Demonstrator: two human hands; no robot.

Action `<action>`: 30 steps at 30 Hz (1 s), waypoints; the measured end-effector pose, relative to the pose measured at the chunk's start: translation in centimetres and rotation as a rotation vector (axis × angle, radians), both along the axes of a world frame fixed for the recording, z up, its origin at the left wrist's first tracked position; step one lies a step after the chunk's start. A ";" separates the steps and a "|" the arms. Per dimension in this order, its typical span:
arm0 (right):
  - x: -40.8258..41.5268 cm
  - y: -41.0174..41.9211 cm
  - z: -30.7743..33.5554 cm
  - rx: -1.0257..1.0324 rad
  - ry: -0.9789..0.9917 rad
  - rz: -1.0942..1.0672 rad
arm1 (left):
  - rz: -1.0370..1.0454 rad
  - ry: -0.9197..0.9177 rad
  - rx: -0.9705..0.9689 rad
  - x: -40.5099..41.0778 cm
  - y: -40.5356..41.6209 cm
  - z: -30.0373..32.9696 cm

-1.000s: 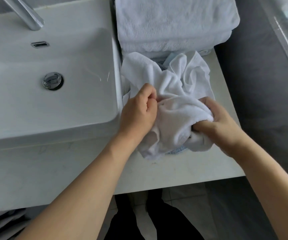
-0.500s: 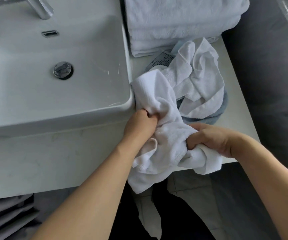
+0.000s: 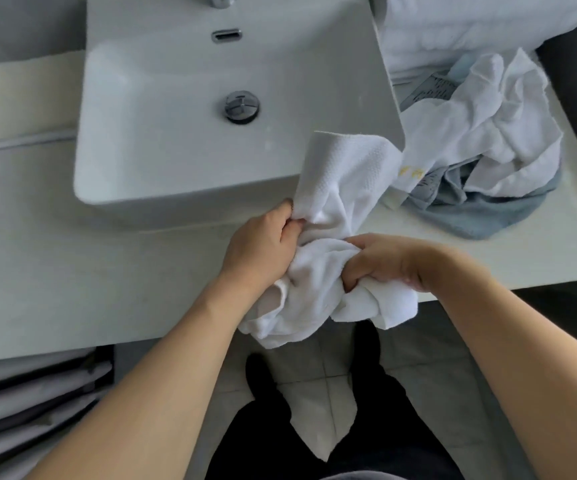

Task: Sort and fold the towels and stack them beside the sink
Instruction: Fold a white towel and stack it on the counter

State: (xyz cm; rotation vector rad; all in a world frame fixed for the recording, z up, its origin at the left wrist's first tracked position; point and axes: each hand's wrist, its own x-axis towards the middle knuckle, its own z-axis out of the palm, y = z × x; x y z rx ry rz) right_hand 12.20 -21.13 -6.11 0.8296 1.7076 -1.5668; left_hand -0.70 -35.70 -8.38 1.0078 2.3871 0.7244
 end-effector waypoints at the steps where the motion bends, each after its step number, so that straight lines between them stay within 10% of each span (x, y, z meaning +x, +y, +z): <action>1: -0.9 -1.7 0.1 0.005 0.020 -0.002 | 0.000 0.024 0.012 -1.1 -1.7 0.3; 23: -29.8 -33.4 -5.9 0.519 0.368 0.081 | 0.504 0.281 0.076 -27.8 -31.2 1.8; 27: -33.7 -37.3 -6.5 0.229 0.152 0.309 | 0.507 0.194 -0.152 -33.0 -34.6 -0.3; 30: -36.3 -37.5 -6.7 -0.004 0.139 -0.067 | 0.359 -0.211 -0.359 -36.5 -36.2 -2.3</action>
